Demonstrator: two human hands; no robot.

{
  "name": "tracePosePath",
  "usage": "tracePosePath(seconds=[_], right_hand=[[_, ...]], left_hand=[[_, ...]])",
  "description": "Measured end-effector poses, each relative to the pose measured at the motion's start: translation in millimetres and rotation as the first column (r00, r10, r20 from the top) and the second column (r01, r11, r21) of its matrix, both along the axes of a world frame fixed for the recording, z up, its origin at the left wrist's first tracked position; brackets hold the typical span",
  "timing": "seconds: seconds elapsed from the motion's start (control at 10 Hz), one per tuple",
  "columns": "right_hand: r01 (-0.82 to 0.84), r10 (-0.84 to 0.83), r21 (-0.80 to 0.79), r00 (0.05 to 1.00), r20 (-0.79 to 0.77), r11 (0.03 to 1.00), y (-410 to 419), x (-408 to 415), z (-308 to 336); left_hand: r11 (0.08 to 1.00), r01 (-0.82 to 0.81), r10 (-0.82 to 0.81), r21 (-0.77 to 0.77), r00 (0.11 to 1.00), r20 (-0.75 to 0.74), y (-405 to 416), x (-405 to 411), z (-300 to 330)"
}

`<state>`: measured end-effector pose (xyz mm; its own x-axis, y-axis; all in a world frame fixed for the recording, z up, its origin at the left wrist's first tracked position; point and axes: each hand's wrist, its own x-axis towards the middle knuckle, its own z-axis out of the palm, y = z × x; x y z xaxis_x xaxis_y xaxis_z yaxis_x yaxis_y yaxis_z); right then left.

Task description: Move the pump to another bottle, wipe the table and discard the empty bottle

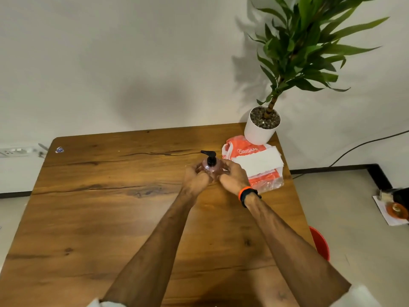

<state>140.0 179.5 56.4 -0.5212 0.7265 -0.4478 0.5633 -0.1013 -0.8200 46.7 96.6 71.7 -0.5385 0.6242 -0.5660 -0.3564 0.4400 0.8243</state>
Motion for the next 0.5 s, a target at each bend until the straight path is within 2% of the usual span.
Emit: tracePosePath(seconds=[0.1, 0.2, 0.3, 0.4, 0.5], right_hand=[[0.022, -0.022, 0.01, 0.999, 0.023, 1.0, 11.3, 10.3, -0.6], [-0.022, 0.022, -0.007, 0.998, 0.054, 1.0, 15.7, 16.0, 1.6], [-0.039, 0.039, 0.008, 0.997, 0.069, 0.999, 18.1, 19.9, 9.8], [-0.049, 0.047, 0.075, 0.998, 0.035, 0.996, 26.4, 19.2, 28.7], [-0.067, 0.065, 0.206, 0.998, 0.017, 0.976, 33.5, 17.5, 60.4]], left_hand=[[0.999, 0.031, -0.031, -0.025, 0.999, -0.022, 11.4, 6.9, 0.3], [0.988, 0.06, -0.082, -0.144, 0.984, -0.156, 10.5, 3.1, 0.6], [0.978, 0.105, -0.142, -0.181, 0.969, -0.204, 3.7, -0.9, 9.4], [0.984, 0.11, -0.137, -0.143, 0.971, -0.196, 2.5, -6.8, 28.6], [0.985, 0.103, -0.143, -0.135, 0.932, -0.334, -1.1, -15.3, 58.7]])
